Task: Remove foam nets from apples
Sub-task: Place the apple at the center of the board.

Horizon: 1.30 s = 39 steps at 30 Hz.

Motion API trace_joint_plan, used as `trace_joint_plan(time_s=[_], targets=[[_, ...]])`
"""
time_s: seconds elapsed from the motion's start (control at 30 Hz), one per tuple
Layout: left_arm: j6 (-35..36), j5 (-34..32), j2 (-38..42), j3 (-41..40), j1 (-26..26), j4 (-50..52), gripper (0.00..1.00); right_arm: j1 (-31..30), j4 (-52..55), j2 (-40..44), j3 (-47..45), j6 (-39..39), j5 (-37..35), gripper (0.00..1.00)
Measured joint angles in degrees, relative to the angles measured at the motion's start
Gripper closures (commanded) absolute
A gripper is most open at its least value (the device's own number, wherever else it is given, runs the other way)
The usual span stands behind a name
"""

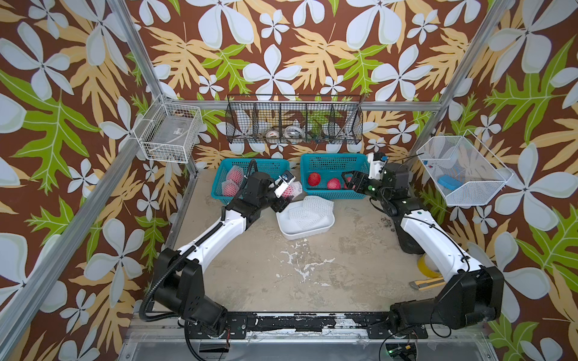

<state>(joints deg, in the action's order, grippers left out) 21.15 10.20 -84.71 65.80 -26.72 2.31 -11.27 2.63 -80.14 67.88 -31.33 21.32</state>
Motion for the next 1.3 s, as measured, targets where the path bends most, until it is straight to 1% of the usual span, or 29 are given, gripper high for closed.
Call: trace_joint_plan(time_s=[0.13,0.23,0.33,0.43,0.53,0.67,0.73,0.77,0.83,0.9,1.03,1.13,1.23,1.3], targets=[[-10.8,1.11,8.2,-11.04,-4.04,-6.82,0.27,-3.34,0.15,3.02,-3.5,0.59,2.16,0.19],[-17.14,2.84,15.04,-19.89,-7.41,-11.28,0.27,-4.98,0.68,5.66,-6.88,1.84,4.2,0.19],[-22.58,4.11,20.24,-26.99,-8.81,-15.08,0.26,-8.33,2.34,8.35,-9.46,4.52,6.97,0.18],[-27.15,6.82,23.3,-32.76,-9.64,-18.91,0.26,-11.82,2.56,12.52,-13.57,7.13,9.55,0.15],[-31.69,9.94,23.45,-38.82,-11.37,-25.49,0.26,-12.44,2.16,15.58,-18.4,8.41,10.38,0.15],[-33.0,12.02,19.1,-43.25,-17.05,-32.98,0.26,-12.76,3.21,17.11,-23.06,9.66,11.39,0.15],[-32.7,12.87,15.63,-45.68,-19.28,-39.12,0.26,-12.87,3.56,18.56,-25.49,10.27,12.72,0.15],[-32.54,12.98,13.88,-47.12,-19.65,-42.27,0.26,-12.96,3.63,19.06,-26.27,10.36,13.25,0.14],[-32.33,12.9,8.94,-50.29,-19.89,-50.47,0.26,-13.14,4.13,20.26,-27.74,10.32,14.75,0.09],[-31.56,13.14,3.78,-51.78,-19.96,-56.43,0.26,-13.42,5.01,20.68,-28.22,10.38,15.87,0.04],[-31.54,14.53,-7.1,-51.82,-20.0,-70.34,0.26,-14.01,7.89,18.6,-28.22,10.71,15.96,0.04],[-32.02,15.67,-13.66,-51.3,-20.0,-78.99,0.26,-15.52,11.17,16.61,-28.0,11.02,15.06,0.05],[-32.63,16.17,-16.94,-50.1,-20.0,-84.59,0.26,-17.73,13.14,15.74,-27.45,12.07,13.11,0.05],[-32.59,16.28,-17.86,-49.88,-20.0,-86.62,0.26,-18.82,13.44,14.58,-27.36,12.31,12.22,0.05]])
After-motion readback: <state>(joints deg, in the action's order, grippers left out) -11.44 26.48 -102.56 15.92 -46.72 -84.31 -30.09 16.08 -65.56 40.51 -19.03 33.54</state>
